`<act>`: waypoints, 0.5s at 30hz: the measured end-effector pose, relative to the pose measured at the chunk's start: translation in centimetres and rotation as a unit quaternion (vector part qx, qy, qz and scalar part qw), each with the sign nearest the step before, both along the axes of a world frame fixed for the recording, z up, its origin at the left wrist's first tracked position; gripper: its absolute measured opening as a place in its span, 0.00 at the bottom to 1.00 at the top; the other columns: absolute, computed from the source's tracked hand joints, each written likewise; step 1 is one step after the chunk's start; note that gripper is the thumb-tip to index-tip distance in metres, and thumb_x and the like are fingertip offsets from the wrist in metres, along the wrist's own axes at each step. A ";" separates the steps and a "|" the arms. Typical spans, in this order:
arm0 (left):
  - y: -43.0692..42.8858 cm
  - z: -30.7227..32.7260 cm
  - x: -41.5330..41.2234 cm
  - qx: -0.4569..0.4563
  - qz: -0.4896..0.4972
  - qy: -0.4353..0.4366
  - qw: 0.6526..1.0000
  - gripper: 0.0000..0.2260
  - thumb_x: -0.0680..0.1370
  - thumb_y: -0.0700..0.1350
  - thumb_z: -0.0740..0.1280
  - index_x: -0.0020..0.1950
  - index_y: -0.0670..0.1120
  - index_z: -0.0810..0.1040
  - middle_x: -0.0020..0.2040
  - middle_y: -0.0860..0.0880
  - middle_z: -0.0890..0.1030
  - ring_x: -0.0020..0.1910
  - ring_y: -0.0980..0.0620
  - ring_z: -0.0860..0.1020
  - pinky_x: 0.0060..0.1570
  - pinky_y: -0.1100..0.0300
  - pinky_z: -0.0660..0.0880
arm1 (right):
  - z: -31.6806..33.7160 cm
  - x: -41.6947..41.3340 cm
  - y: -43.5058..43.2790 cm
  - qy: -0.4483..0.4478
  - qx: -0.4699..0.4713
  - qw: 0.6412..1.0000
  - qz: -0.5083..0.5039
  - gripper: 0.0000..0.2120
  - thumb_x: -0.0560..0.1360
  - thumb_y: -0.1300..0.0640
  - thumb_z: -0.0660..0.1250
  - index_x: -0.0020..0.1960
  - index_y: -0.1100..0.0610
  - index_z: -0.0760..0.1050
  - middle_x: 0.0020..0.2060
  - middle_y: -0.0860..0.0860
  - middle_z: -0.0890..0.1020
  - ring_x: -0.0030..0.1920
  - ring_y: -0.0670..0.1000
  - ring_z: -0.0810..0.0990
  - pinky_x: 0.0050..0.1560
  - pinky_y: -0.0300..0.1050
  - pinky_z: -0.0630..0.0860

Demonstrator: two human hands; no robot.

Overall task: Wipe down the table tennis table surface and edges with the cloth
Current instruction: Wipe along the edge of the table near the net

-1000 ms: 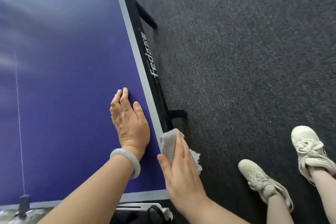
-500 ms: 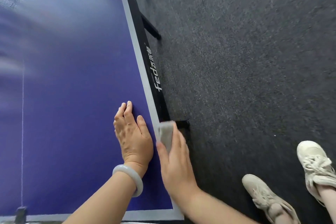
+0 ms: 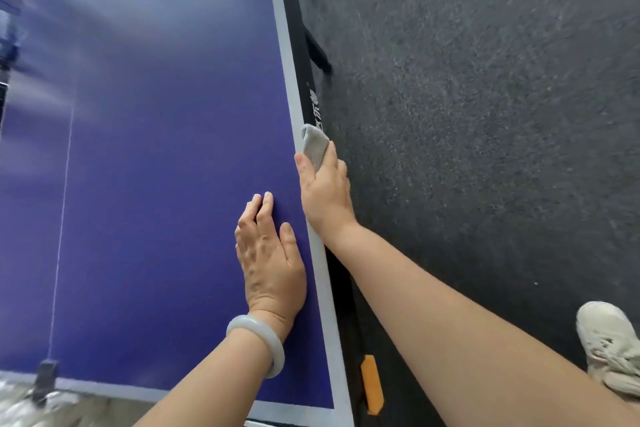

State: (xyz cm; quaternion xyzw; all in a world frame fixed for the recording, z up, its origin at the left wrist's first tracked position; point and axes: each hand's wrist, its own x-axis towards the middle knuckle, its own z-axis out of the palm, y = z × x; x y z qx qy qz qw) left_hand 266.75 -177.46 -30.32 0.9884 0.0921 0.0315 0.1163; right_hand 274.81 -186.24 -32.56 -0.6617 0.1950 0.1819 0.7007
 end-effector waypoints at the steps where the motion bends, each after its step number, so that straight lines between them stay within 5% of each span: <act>1: -0.1 0.0 -0.1 -0.002 0.001 0.002 1.000 0.24 0.80 0.49 0.53 0.77 0.45 0.63 0.74 0.47 0.63 0.74 0.50 0.61 0.75 0.48 0.57 | 0.1 -2.3 0.1 -0.004 0.005 1.000 -0.004 0.34 0.82 0.42 0.56 0.81 0.56 0.49 0.75 0.57 0.62 0.74 0.59 0.62 0.74 0.56 0.60; 7: -0.2 0.2 -0.1 0.003 0.006 0.014 1.000 0.24 0.81 0.48 0.53 0.77 0.46 0.63 0.74 0.48 0.63 0.73 0.48 0.62 0.74 0.45 0.59 | 1.0 -11.1 -0.8 -0.005 0.002 1.000 0.029 0.38 0.79 0.37 0.52 0.81 0.54 0.45 0.76 0.52 0.60 0.75 0.51 0.60 0.74 0.53 0.62; 15: -0.2 0.5 0.0 0.003 0.005 0.027 1.000 0.26 0.80 0.55 0.50 0.78 0.49 0.61 0.74 0.52 0.61 0.74 0.51 0.61 0.75 0.47 0.59 | 0.4 10.2 -0.9 0.025 -0.002 1.000 0.011 0.32 0.82 0.41 0.56 0.78 0.59 0.54 0.71 0.60 0.65 0.69 0.62 0.68 0.69 0.60 0.66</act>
